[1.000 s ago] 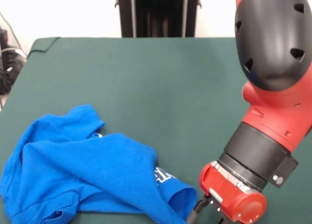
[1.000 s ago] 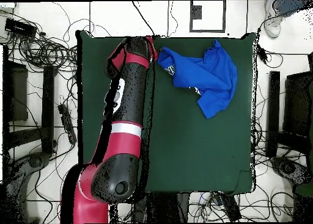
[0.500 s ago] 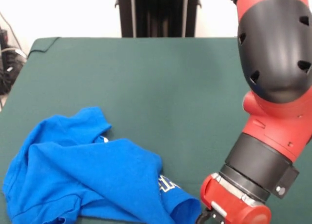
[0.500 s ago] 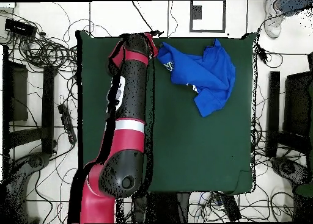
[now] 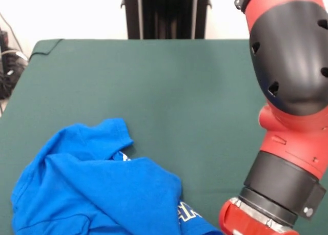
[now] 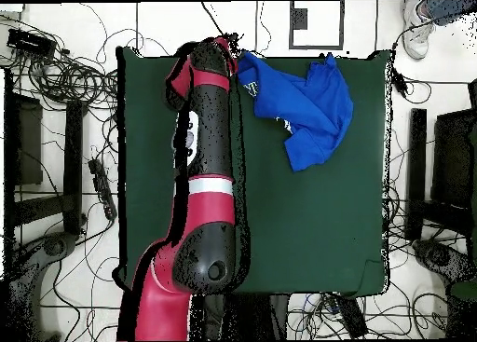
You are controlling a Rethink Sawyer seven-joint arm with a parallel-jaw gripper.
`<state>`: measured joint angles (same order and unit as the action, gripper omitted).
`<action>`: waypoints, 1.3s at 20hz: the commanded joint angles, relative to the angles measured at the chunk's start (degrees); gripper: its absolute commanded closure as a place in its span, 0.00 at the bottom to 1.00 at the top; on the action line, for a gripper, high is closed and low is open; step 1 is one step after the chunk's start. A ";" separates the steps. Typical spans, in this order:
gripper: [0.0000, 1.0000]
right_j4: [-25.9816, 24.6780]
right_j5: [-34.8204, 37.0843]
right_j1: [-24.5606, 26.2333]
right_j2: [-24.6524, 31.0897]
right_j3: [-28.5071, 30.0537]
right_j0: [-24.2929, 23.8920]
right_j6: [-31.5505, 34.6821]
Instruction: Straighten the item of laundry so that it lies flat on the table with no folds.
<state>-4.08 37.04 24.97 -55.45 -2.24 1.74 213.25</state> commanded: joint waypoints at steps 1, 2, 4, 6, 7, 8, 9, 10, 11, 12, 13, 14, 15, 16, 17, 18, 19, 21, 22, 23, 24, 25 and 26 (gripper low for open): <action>0.00 8.67 6.52 -1.82 5.21 2.62 2.98 -6.68; 0.00 10.01 10.42 -2.82 5.92 4.91 3.76 -8.68; 0.00 11.72 15.80 -4.46 6.81 8.59 4.99 -11.36; 0.00 13.30 20.62 -6.14 7.55 12.05 6.02 -13.42; 0.00 14.20 23.41 -6.98 7.75 12.92 5.22 -15.92; 0.00 14.42 24.80 -7.66 8.09 14.13 5.47 -16.90; 0.00 14.88 27.58 -8.57 8.36 15.48 5.83 -18.48; 0.00 14.86 28.11 -9.16 8.85 16.63 6.18 -19.23; 0.00 14.86 29.84 -10.31 9.02 17.70 6.15 -21.10; 0.00 14.63 30.11 -10.91 9.43 18.71 6.41 -21.58; 0.00 14.60 30.59 -11.72 10.17 19.93 6.69 -22.46; 0.00 14.58 31.08 -12.53 10.91 21.16 6.97 -23.33; 0.00 13.78 30.53 -14.72 12.08 24.37 7.34 -24.65; 0.00 13.36 30.26 -15.25 12.58 25.33 7.57 -24.72; 0.00 12.96 29.52 -15.65 13.34 26.36 7.73 -24.99; 0.00 12.72 28.99 -15.73 13.92 26.80 7.75 -24.95; 0.00 12.53 27.88 -15.51 14.64 27.18 7.68 -24.86; 0.00 12.18 26.44 -14.70 15.38 26.82 7.39 -24.34; 0.00 12.18 26.24 -14.42 15.64 26.49 7.25 -24.38; 0.00 12.19 26.02 -13.97 15.86 26.02 7.20 -24.21; 0.00 12.18 26.13 -13.81 15.99 25.74 7.18 -24.12; 0.00 11.96 25.87 -13.40 15.93 25.54 7.42 -23.69; 0.00 11.89 25.75 -13.27 16.06 25.28 7.41 -23.69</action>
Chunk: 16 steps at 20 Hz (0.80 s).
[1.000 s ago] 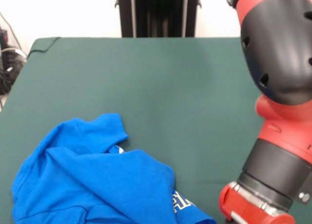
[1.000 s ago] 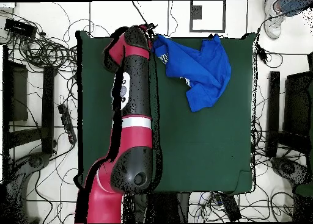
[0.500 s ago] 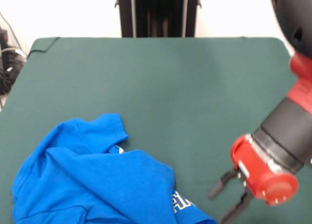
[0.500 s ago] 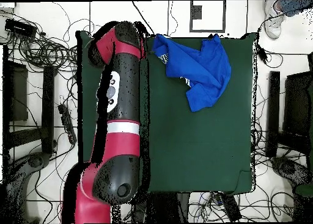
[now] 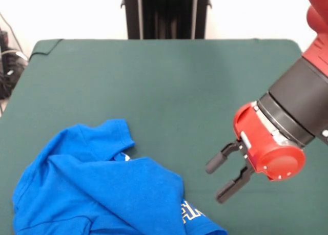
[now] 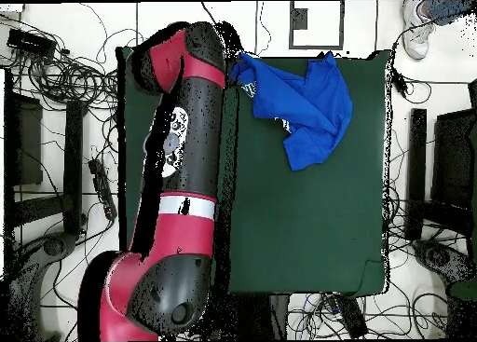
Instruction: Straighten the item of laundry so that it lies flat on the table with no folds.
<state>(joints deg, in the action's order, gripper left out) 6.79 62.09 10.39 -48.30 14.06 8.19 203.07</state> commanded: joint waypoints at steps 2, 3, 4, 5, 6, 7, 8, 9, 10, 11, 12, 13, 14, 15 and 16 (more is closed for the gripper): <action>0.00 1.08 0.53 1.71 9.15 7.94 0.66 -13.85; 0.00 1.37 0.45 1.92 9.61 7.33 0.34 -14.29; 0.00 1.39 0.60 2.18 9.67 6.72 0.18 -14.39; 0.00 1.45 0.64 2.56 9.84 6.16 0.03 -14.27; 0.00 1.47 0.59 2.85 10.03 5.75 -0.07 -14.18; 0.00 1.38 -0.12 3.15 10.37 5.68 -0.11 -13.93; 0.00 1.36 -0.53 3.48 10.59 5.38 -0.19 -13.75; 0.00 1.36 -1.16 3.98 10.81 4.89 -0.24 -13.18; 0.00 1.36 -1.79 4.48 11.03 4.41 -0.28 -12.60; 0.00 1.08 -3.18 4.96 11.12 3.96 -0.31 -11.45; 0.00 0.83 -3.71 5.27 11.02 3.52 -0.37 -10.91; 0.00 0.15 -5.03 5.79 10.50 2.84 -0.47 -10.05; 0.00 -0.09 -5.44 6.06 10.31 2.50 -0.60 -9.88; 0.00 -0.28 -7.18 6.38 10.69 2.39 -0.87 -10.00; 0.00 -0.51 -7.94 6.58 10.60 2.35 -0.96 -9.83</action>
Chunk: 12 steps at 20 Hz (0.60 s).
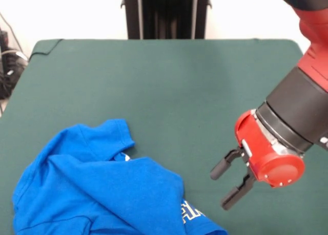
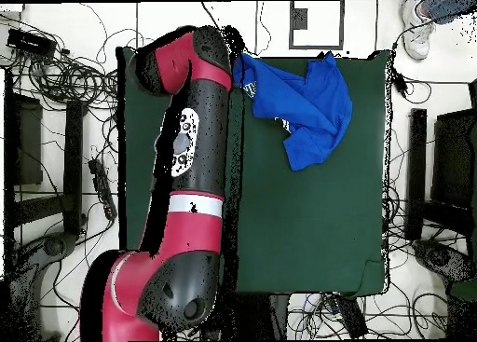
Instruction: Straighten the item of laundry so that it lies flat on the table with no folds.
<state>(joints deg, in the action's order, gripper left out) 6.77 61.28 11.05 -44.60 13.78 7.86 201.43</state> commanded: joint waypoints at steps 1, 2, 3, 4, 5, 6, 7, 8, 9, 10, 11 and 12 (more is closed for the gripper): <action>0.00 -0.73 -8.00 6.22 6.70 2.47 -0.75 -7.83; 0.00 -0.97 -8.86 6.51 6.49 2.30 -0.87 -7.48; 0.00 -1.21 -9.50 6.93 5.96 1.87 -1.03 -6.93; 0.00 -1.44 -10.14 7.36 5.43 1.44 -1.18 -6.38; 0.00 -1.60 -10.56 7.97 4.74 0.70 -1.42 -5.95; 0.00 -1.65 -10.80 8.12 4.36 0.67 -1.44 -5.68; 0.00 -1.35 -10.87 8.66 4.10 -0.02 -1.67 -5.60; 0.00 -1.36 -10.93 8.75 3.69 0.00 -1.62 -5.20; 0.00 -1.15 -10.90 8.98 3.44 -0.34 -1.74 -5.18; 0.00 -1.08 -11.02 8.87 3.40 -0.06 -1.67 -5.25; 0.00 -1.19 -10.94 8.94 2.94 -0.13 -1.70 -5.11; 0.00 -1.30 -10.86 9.00 2.49 -0.21 -1.73 -4.98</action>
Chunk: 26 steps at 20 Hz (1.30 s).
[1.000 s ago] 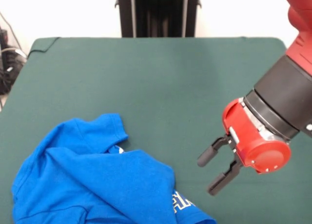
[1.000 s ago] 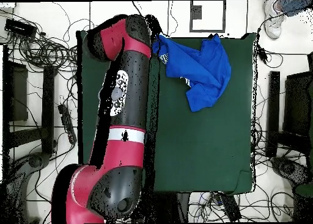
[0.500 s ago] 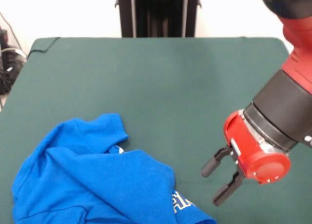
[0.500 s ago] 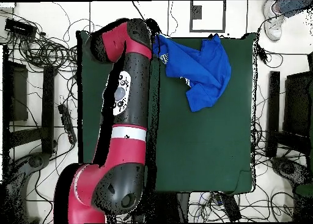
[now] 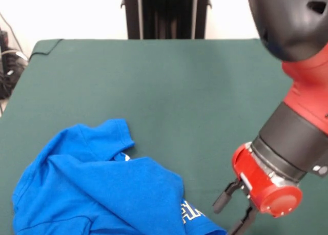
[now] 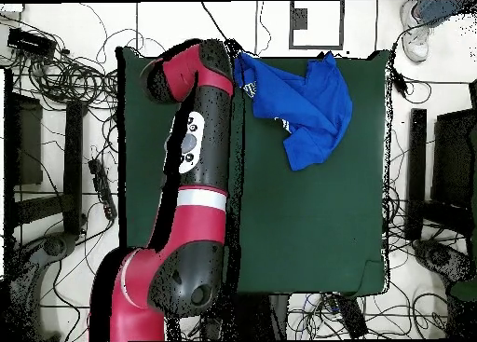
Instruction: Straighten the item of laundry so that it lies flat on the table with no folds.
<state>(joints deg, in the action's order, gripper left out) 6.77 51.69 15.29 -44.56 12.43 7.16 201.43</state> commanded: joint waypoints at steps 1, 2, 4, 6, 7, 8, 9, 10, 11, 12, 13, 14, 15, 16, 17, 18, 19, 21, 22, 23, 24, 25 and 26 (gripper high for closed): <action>0.00 -1.11 -1.50 4.94 2.55 0.84 -1.35 -5.37; 0.00 -1.09 -1.33 5.01 2.42 0.76 -1.45 -5.39; 0.00 -1.00 -0.12 4.40 2.64 1.77 -1.41 -6.47; 0.00 -0.98 1.14 4.03 2.81 2.81 -1.18 -7.43; 0.00 -1.24 1.49 3.49 2.91 3.91 -0.81 -8.05; 0.00 -1.40 1.33 3.09 3.16 4.73 -0.62 -8.39; 0.00 -1.67 0.68 2.41 3.72 6.20 -0.32 -9.08; 0.00 -1.87 0.15 2.17 3.96 6.92 -0.22 -9.31; 0.00 -2.00 -1.14 2.33 4.50 7.28 -0.54 -9.71; 0.00 -2.08 -1.98 2.64 4.75 7.29 -0.78 -9.91; 0.00 -2.24 -3.42 3.26 5.15 7.20 -1.17 -10.12; 0.00 -2.18 -4.13 3.56 5.53 7.10 -1.41 -10.49; 0.00 -2.08 -5.05 3.81 6.21 7.26 -1.63 -11.11; 0.00 -2.03 -5.34 3.81 6.57 7.46 -1.68 -11.61; 0.00 -1.28 -5.57 3.47 8.12 8.04 -1.80 -13.41; 0.00 -0.88 -5.49 3.17 8.94 8.40 -1.83 -14.67; 0.00 -0.48 -5.41 2.87 9.76 8.76 -1.87 -15.94; 0.00 -0.46 -4.55 2.48 9.92 8.94 -1.74 -17.09; 0.00 -0.55 -4.45 2.38 9.98 9.02 -1.66 -17.25; 0.00 -0.46 -3.82 2.37 10.06 8.81 -1.64 -17.05; 0.00 -0.58 -3.44 2.36 10.06 8.69 -1.60 -16.94; 0.00 -0.70 -3.06 2.35 10.06 8.57 -1.57 -16.83; 1.00 -0.82 -2.69 2.34 10.07 8.45 -1.54 -16.73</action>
<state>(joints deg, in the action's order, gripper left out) 5.94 49.75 17.50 -42.41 13.11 5.53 201.10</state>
